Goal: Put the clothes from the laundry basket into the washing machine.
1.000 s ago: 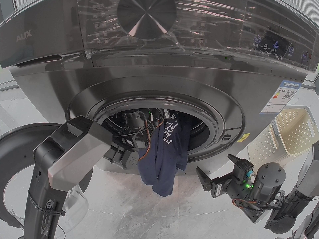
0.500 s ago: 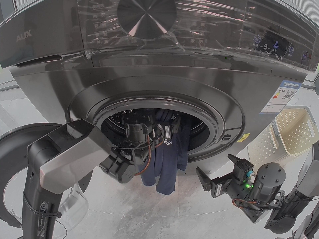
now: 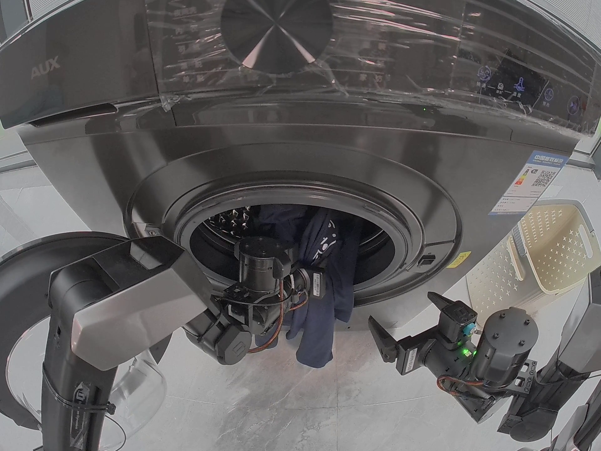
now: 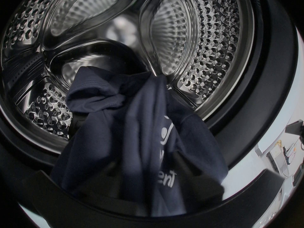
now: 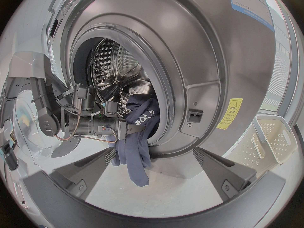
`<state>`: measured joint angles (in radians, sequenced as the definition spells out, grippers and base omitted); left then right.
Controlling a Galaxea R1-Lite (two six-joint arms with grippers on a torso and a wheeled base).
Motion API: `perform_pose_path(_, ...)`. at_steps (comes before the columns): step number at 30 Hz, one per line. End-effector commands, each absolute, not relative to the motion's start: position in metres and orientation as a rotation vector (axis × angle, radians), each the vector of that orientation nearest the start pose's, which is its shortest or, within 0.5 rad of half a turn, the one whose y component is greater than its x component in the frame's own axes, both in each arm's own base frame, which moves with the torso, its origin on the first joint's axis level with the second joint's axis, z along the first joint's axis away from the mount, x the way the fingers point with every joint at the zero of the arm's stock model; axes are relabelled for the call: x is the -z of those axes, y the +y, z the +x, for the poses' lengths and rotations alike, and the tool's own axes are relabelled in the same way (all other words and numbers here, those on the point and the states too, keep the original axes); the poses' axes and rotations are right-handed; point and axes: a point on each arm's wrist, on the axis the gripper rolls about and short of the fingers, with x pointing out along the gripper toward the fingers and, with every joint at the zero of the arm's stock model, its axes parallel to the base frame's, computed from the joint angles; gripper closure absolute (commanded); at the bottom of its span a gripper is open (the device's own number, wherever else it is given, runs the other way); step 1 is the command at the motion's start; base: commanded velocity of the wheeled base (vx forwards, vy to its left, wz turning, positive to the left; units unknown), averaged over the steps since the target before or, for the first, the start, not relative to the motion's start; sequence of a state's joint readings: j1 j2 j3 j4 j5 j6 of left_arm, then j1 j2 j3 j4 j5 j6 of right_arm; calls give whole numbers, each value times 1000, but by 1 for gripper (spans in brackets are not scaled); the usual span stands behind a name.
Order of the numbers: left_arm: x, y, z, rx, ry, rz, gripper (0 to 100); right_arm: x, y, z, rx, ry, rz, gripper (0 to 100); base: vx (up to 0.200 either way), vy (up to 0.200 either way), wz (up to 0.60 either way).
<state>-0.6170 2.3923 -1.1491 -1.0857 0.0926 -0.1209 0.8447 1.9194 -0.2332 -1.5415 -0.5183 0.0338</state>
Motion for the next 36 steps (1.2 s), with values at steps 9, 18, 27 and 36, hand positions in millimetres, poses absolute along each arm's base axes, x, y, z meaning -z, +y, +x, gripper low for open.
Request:
perform_pose_path(9, -112, -267, 425, 389, -179, -215, 100, -86, 184, 178, -324, 114, -55, 0, 0, 0, 0)
perform_pose_path(18, -128, -266, 441, 345, -276, -254, 100, -86, 184, 179, -323, 116, -56, 0, 0, 0, 0)
perform_pose_path(27, -105, -265, 388, 391, -47, -167, 0, -86, 184, 179, -323, 116, -56, 0, 0, 0, 0)
perform_pose_path(36, -75, -253, 360, 412, 100, -95, 0, -86, 184, 178, -326, 117, -57, 0, 0, 0, 0)
